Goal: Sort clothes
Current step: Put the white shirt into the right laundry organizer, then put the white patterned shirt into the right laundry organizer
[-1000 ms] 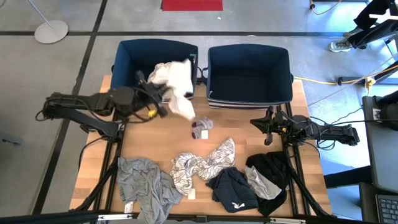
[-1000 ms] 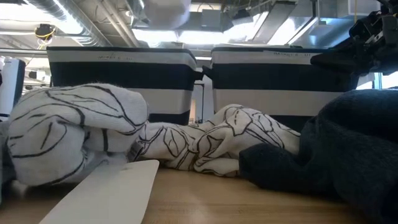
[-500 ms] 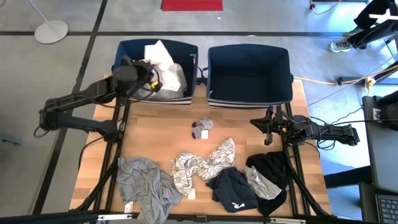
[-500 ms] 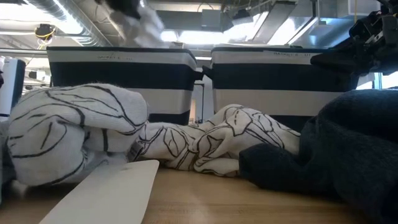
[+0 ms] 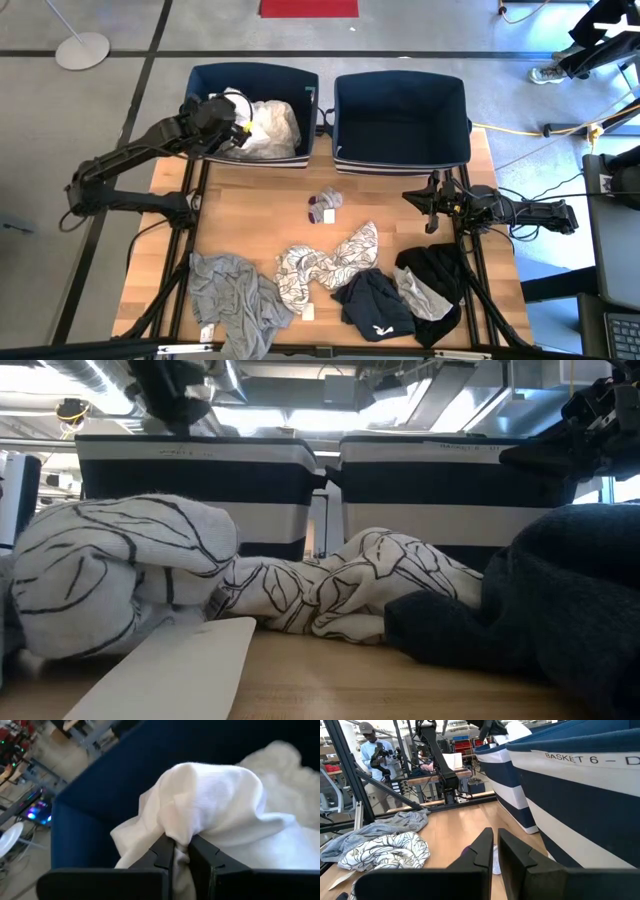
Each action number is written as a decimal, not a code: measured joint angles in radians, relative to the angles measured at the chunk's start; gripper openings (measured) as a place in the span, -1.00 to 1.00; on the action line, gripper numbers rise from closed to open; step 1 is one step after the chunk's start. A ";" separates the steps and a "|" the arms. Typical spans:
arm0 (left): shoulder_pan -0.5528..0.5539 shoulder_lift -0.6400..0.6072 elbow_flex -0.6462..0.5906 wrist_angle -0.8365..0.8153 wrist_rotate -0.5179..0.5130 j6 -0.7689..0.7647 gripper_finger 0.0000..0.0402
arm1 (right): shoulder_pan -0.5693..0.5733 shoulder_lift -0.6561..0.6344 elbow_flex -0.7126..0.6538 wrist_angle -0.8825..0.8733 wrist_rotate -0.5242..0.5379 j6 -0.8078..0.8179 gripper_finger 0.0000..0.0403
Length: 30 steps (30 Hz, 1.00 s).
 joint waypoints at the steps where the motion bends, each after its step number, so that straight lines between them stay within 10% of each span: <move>1: 0.005 0.008 0.000 -0.009 0.000 0.001 -0.87 | 0.000 0.000 0.000 0.000 0.000 0.000 -0.85; 17: 0.033 0.086 0.000 -0.043 0.017 -0.043 -0.29 | 0.000 0.000 0.000 0.000 0.000 0.000 -0.85; 30: -0.085 0.029 0.179 0.026 0.526 -0.127 0.06 | 0.000 0.000 0.000 0.000 0.000 0.000 -0.85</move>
